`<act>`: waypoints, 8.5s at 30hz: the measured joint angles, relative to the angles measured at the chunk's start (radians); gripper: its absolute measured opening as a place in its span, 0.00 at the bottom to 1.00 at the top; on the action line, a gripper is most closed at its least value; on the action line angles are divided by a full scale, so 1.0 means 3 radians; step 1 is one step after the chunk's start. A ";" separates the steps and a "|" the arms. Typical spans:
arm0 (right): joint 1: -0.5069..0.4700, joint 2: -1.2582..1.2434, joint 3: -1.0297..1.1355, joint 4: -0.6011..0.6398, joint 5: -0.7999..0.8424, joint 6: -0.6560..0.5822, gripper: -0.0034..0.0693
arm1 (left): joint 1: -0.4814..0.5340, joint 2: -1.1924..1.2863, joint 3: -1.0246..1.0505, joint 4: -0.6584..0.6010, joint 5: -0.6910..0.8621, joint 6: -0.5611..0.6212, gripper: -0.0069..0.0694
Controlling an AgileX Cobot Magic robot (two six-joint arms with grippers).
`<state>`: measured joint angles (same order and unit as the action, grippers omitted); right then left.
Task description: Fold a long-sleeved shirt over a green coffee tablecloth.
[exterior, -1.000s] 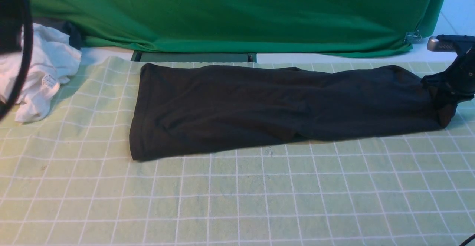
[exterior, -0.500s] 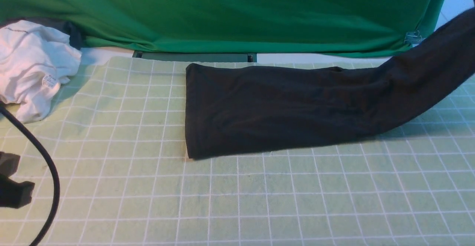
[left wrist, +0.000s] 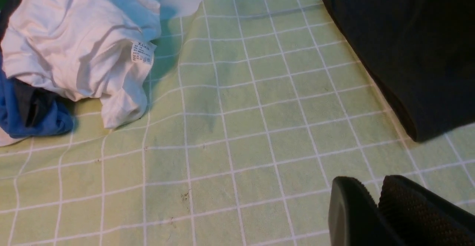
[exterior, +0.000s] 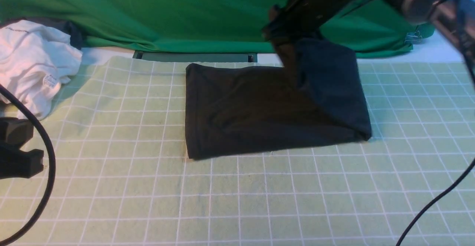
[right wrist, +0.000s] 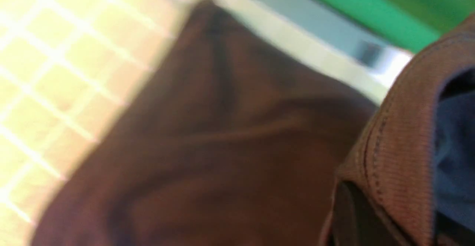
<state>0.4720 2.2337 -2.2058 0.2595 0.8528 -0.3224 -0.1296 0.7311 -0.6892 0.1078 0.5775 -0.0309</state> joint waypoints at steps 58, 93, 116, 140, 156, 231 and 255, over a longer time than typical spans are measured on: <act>0.0104 -0.0772 -0.0177 -0.0360 0.0603 -0.0303 0.07 | 0.0000 -0.1223 0.0498 0.0097 -0.0735 -0.0070 0.17; -0.0422 -0.5682 0.6491 -0.0450 -0.3333 -0.0070 0.07 | 0.0000 -0.1954 0.1126 0.0522 -0.1135 -0.0127 0.17; -0.0863 -0.6626 0.7379 -0.0281 -0.3194 0.0056 0.09 | 0.0000 -0.1954 0.1128 0.0522 -0.1100 -0.0127 0.17; -0.1015 -0.7443 0.7383 -0.0627 -0.2090 0.0826 0.13 | 0.0000 -0.1954 0.1128 0.0522 -0.1096 -0.0131 0.17; -0.1015 -0.7443 0.7383 -0.0627 -0.2090 0.0826 0.17 | 0.0000 -0.1954 0.1128 0.0522 -0.1096 -0.0131 0.17; -0.0983 -0.7447 0.7383 -0.0935 -0.2110 0.0826 0.37 | 0.0336 -0.2429 0.2321 -0.0525 -0.1097 0.0042 0.04; -0.0983 -0.7447 0.7383 -0.0938 -0.2112 0.0826 0.38 | 0.0336 -0.2429 0.2321 -0.0525 -0.1094 0.0049 0.04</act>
<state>0.1771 -0.0004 0.0090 -0.0220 0.2191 -0.0745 -0.0288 0.0024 0.0070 -0.0498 0.2492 -0.0161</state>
